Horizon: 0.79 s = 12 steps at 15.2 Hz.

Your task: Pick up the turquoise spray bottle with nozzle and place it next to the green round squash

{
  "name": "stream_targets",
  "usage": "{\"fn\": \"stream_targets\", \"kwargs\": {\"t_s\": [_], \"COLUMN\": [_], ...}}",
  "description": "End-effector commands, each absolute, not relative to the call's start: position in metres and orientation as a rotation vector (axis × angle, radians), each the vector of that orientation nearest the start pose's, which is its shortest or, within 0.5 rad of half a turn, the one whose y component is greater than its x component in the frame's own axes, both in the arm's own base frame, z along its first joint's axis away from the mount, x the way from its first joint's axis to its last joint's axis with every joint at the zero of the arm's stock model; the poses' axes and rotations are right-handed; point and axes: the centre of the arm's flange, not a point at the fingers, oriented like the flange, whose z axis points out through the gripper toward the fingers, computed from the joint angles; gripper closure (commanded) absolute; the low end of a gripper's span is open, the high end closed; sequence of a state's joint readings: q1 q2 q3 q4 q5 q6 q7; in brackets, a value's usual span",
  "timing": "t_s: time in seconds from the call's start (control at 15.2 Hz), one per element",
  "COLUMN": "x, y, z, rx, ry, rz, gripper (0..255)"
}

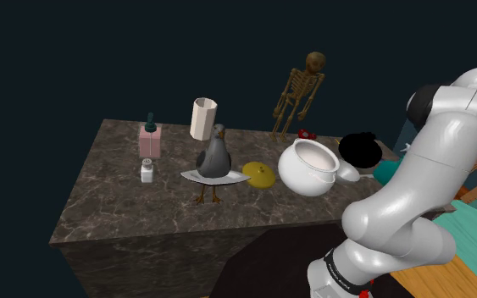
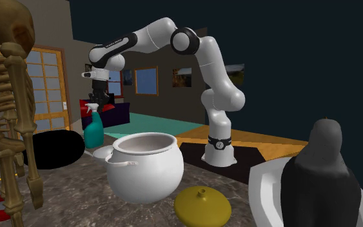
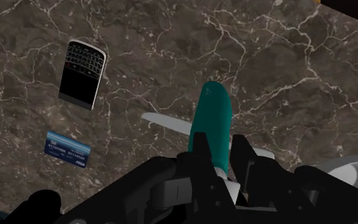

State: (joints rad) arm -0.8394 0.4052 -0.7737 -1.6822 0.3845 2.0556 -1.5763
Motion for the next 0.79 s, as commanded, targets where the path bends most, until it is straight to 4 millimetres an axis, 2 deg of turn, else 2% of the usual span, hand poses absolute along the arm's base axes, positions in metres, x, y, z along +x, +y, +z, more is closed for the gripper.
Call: {"fn": "stream_targets", "kwargs": {"t_s": [0.0,0.4,0.46,0.73], "x": [0.0478,0.0478,0.0478,0.0478], "y": [-0.6540,-0.6540,-0.6540,-0.6540], "z": [0.4246,0.4246,0.4246,0.4246], "rx": [-3.228,-3.228,-3.228,-3.228], "ry": [0.240,0.240,0.240,0.240], "rz": [-0.111,-0.111,-0.111,-0.111], "gripper": [255,255,0,0]}}
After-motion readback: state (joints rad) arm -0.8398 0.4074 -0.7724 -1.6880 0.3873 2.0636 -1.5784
